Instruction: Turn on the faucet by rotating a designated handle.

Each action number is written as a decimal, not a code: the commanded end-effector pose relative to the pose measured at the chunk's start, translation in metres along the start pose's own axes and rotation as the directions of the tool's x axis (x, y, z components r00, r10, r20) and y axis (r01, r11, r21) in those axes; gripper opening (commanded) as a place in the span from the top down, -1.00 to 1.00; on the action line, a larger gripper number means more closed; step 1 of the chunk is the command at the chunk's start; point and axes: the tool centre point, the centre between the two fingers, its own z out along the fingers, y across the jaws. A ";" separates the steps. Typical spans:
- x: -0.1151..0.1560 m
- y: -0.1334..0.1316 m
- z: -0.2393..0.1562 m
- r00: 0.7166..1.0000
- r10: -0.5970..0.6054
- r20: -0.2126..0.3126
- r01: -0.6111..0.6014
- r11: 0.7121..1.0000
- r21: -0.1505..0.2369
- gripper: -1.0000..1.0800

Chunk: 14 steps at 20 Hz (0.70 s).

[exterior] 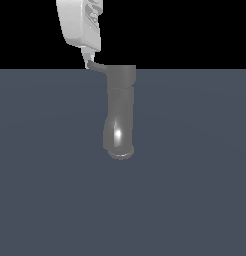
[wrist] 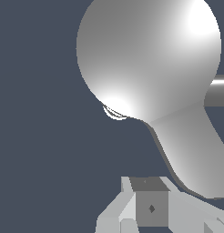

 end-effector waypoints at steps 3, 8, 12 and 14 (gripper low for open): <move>0.001 0.005 0.000 1.000 0.000 -0.004 0.000 1.000 0.000 1.00; 0.008 0.020 0.000 1.000 0.000 -0.004 0.000 1.000 -0.001 1.00; 0.013 0.031 0.000 1.000 0.000 -0.003 0.000 1.000 -0.003 1.00; 0.016 0.037 0.000 1.000 0.000 -0.003 0.000 1.000 -0.003 1.00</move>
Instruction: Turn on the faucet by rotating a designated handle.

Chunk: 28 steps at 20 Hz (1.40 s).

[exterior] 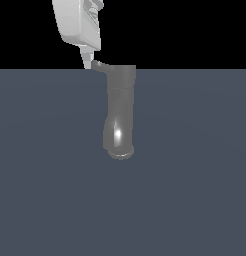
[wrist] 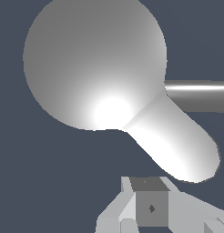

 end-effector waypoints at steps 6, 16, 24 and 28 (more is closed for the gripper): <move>0.018 0.024 0.000 1.000 0.013 -0.003 -0.013 1.000 -0.008 1.00; 0.033 0.041 0.000 1.000 -0.002 -0.002 0.002 1.000 -0.008 1.00; 0.079 0.053 -0.001 1.000 0.010 -0.003 -0.010 1.000 -0.009 1.00; 0.059 0.057 -0.001 0.999 -0.041 -0.003 0.041 0.999 -0.009 1.00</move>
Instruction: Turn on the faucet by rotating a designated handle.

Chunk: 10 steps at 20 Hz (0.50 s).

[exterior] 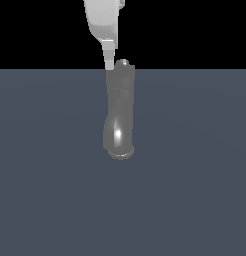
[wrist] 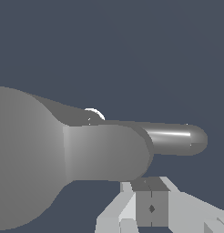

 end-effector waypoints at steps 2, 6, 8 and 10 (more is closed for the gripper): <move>0.011 -0.003 0.000 1.000 0.007 0.000 -0.007 1.000 0.000 1.00; 0.032 -0.011 0.000 1.000 0.020 0.000 -0.020 1.000 0.000 1.00; 0.043 -0.015 0.000 1.000 0.026 0.000 -0.026 1.000 0.000 1.00; 0.053 -0.018 0.000 0.999 0.032 0.000 -0.032 0.999 0.000 1.00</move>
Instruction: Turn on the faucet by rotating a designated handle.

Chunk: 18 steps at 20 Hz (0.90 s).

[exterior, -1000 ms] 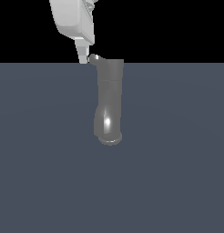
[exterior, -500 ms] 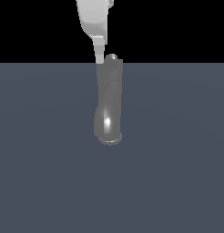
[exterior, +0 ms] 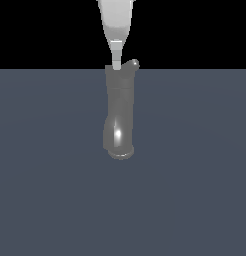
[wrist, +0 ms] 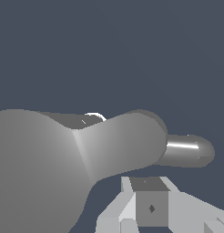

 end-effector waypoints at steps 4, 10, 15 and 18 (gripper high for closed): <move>0.058 -0.011 0.000 0.997 0.074 0.000 -0.074 0.997 0.009 1.00; 0.030 -0.016 0.000 1.000 0.008 0.007 -0.008 1.000 0.001 1.00; 0.042 -0.029 0.000 1.000 0.023 0.006 -0.023 1.000 0.002 1.00; 0.050 -0.037 0.000 0.999 0.032 0.005 -0.032 0.999 0.003 1.00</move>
